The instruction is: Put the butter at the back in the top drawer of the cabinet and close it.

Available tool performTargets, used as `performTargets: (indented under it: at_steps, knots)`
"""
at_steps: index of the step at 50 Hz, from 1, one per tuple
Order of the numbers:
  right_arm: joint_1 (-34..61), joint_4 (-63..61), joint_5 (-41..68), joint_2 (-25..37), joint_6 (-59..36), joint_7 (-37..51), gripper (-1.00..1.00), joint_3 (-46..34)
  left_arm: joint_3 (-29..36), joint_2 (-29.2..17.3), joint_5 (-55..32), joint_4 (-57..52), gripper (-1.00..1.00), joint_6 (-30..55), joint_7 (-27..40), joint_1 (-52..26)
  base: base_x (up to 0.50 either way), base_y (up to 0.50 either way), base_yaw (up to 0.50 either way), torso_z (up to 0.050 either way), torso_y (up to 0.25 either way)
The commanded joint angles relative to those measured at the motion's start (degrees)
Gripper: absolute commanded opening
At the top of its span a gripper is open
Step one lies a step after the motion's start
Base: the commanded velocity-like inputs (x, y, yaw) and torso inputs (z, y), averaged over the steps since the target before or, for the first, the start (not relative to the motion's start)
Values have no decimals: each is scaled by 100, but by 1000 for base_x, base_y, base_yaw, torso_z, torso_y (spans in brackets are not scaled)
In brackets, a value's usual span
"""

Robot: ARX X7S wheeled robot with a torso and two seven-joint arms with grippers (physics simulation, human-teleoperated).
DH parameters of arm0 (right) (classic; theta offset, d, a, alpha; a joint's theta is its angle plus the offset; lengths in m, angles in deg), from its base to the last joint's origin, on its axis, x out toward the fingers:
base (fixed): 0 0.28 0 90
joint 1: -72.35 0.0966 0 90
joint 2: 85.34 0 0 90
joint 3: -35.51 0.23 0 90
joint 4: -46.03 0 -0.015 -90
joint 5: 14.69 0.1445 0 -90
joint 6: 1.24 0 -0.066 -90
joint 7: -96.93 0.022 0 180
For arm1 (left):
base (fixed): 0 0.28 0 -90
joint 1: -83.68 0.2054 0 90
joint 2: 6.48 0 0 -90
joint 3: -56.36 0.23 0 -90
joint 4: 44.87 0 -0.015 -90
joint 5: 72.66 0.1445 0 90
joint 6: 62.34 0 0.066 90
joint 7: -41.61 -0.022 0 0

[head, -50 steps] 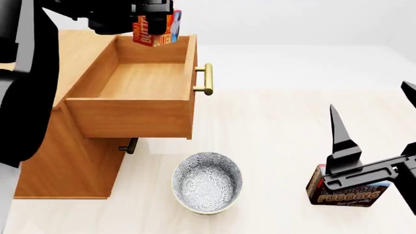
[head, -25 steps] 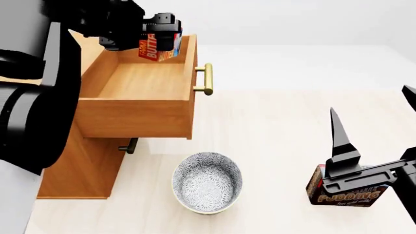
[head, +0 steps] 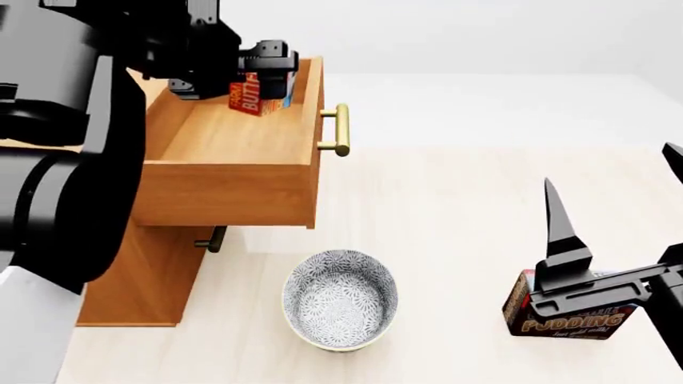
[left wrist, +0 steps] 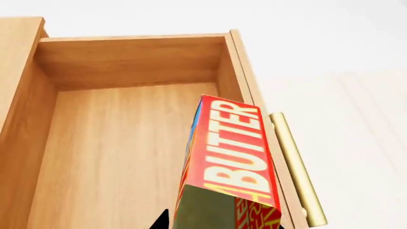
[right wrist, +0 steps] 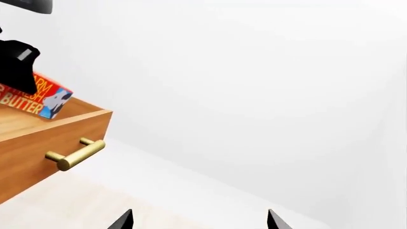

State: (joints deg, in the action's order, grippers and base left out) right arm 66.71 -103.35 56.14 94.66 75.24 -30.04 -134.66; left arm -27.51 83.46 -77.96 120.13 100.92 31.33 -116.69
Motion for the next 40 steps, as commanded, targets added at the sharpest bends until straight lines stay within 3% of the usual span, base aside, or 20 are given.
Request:
performTargets:
  at_steps: [1,40]
  knots:
    - [-2,-33,30,-1,-39,43,100,37,-385,-1,184,-1,-100,-30,77,-31,0,0,0,10,0]
    - [-126,27,-15,0,0,152,100,33,-838,-13,429,-1,-100,-135,383,345,0,0,0,0,1]
